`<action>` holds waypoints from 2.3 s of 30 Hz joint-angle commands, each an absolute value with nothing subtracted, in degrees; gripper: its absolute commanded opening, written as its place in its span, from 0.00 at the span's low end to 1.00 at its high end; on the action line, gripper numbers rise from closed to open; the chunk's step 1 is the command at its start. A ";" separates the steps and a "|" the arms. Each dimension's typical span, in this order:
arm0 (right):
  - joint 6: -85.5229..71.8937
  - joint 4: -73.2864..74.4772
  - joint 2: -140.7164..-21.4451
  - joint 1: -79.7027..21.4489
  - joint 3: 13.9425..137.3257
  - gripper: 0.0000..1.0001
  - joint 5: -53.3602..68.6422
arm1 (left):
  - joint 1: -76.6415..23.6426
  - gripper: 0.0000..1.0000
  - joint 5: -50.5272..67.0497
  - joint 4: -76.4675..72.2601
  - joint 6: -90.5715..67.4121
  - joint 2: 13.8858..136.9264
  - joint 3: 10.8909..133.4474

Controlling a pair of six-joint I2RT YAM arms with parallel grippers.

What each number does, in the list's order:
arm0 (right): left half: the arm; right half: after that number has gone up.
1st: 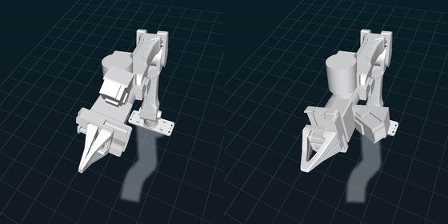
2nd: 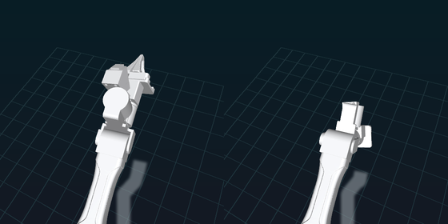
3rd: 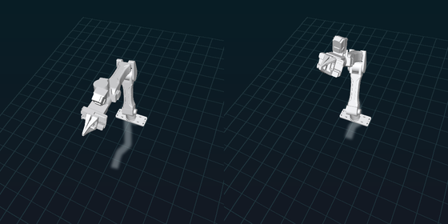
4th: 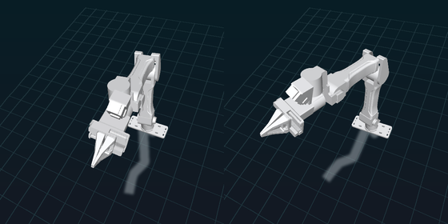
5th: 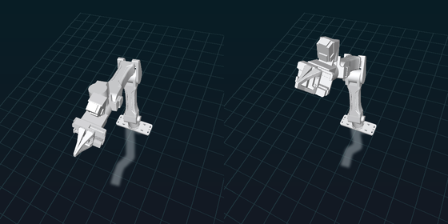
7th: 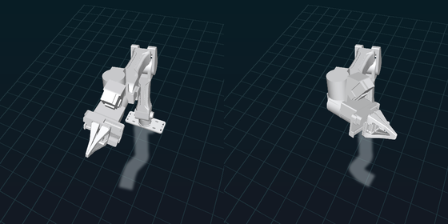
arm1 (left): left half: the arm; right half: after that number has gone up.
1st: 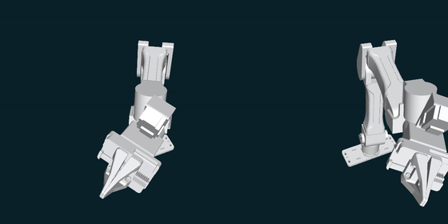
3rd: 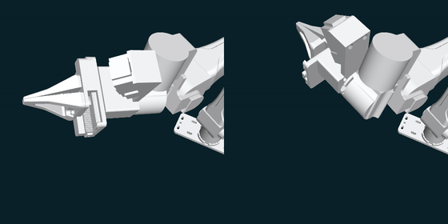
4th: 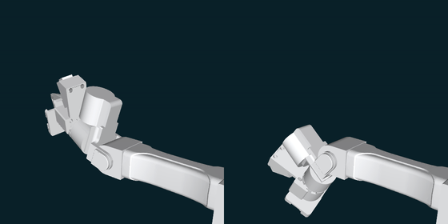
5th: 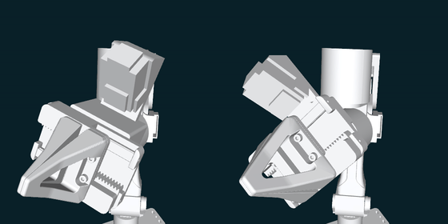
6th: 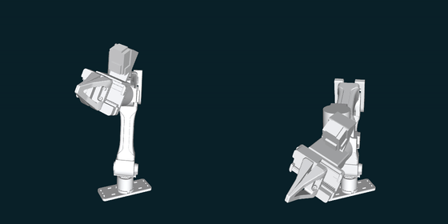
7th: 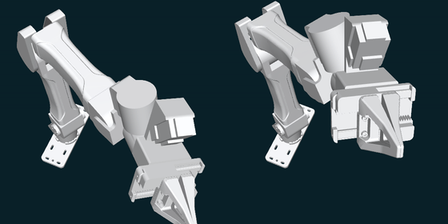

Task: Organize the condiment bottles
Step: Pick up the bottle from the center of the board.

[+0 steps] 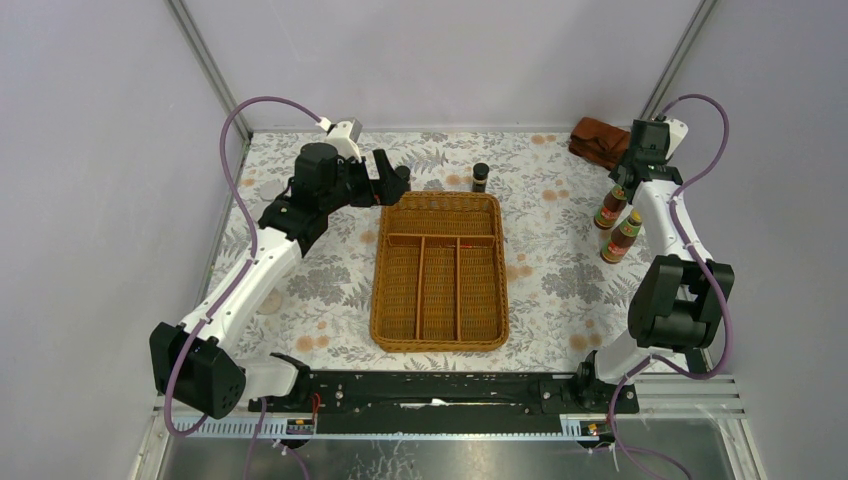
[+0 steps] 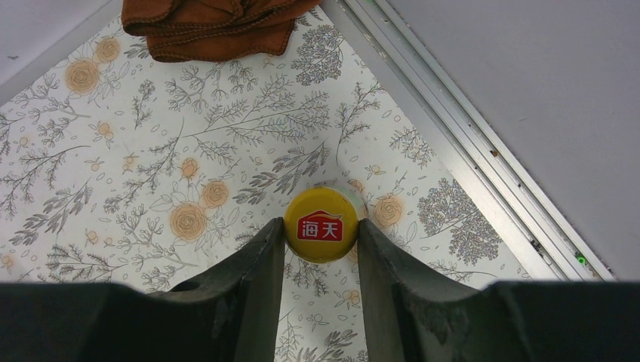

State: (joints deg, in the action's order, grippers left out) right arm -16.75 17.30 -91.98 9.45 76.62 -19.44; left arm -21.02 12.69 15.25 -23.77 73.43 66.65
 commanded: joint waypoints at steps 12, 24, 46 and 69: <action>-16.43 17.01 -87.16 9.76 78.40 0.00 -16.65 | -21.35 0.99 12.21 12.53 -24.77 72.07 64.44; -16.20 16.88 -85.03 9.29 77.52 0.00 -14.80 | -21.32 0.99 12.66 11.75 -25.53 71.90 63.54; -14.00 18.23 -82.98 2.71 79.83 0.00 -15.57 | -21.35 0.99 13.01 11.43 -25.97 71.10 62.85; -12.06 23.93 -85.01 -9.05 90.36 0.00 -17.42 | -21.35 0.99 12.26 12.12 -25.64 71.10 63.68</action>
State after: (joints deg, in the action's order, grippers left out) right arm -13.37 27.00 -87.26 -7.03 83.46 -15.66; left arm -21.02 12.69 14.44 -25.91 72.03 63.48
